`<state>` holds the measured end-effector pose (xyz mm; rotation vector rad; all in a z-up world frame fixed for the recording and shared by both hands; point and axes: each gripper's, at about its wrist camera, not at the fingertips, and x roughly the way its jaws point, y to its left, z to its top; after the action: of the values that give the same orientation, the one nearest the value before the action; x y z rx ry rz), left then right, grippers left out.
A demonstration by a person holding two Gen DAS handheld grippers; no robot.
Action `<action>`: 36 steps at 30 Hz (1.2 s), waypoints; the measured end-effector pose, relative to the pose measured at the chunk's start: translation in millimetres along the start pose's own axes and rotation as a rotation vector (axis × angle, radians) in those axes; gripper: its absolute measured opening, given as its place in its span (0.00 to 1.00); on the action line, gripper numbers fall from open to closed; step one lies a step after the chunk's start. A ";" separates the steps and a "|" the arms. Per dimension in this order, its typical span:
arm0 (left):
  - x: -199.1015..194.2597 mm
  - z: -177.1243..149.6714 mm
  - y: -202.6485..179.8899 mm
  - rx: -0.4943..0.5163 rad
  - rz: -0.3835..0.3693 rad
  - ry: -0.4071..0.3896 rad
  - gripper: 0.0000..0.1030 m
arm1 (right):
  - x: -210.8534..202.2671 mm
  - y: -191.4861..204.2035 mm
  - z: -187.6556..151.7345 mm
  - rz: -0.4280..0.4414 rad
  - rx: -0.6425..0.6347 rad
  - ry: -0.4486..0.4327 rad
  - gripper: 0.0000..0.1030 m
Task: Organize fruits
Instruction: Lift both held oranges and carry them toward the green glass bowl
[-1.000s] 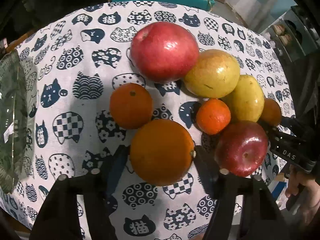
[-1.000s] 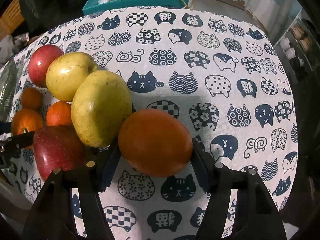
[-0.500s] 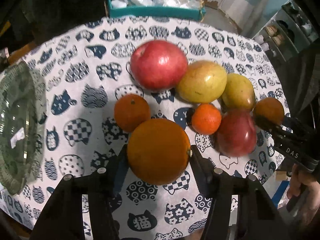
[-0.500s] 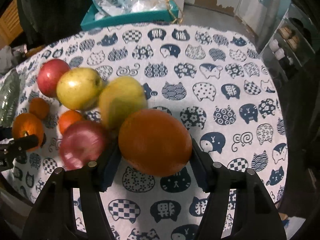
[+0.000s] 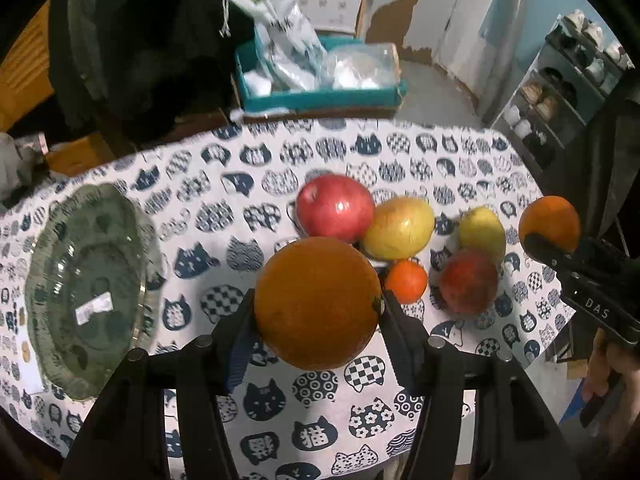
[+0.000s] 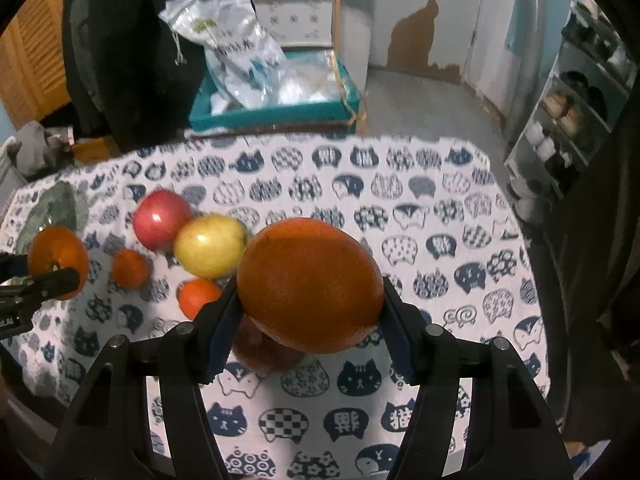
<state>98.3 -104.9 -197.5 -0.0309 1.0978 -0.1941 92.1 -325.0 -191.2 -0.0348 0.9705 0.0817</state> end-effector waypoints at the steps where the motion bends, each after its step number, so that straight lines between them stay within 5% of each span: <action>1: -3.2 0.8 -0.3 0.002 0.003 -0.011 0.58 | -2.7 0.4 1.7 0.001 -0.001 -0.010 0.62; 21: -88.8 13.0 25.2 0.012 0.074 -0.221 0.58 | -73.9 39.8 34.7 0.046 -0.036 -0.220 0.62; 36: -124.7 14.6 59.0 -0.026 0.122 -0.308 0.58 | -97.8 91.8 56.8 0.120 -0.102 -0.291 0.62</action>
<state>64.6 -26.5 -88.1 -0.0167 0.7925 -0.0621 76.0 -235.1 -77.7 -0.0567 0.6769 0.2407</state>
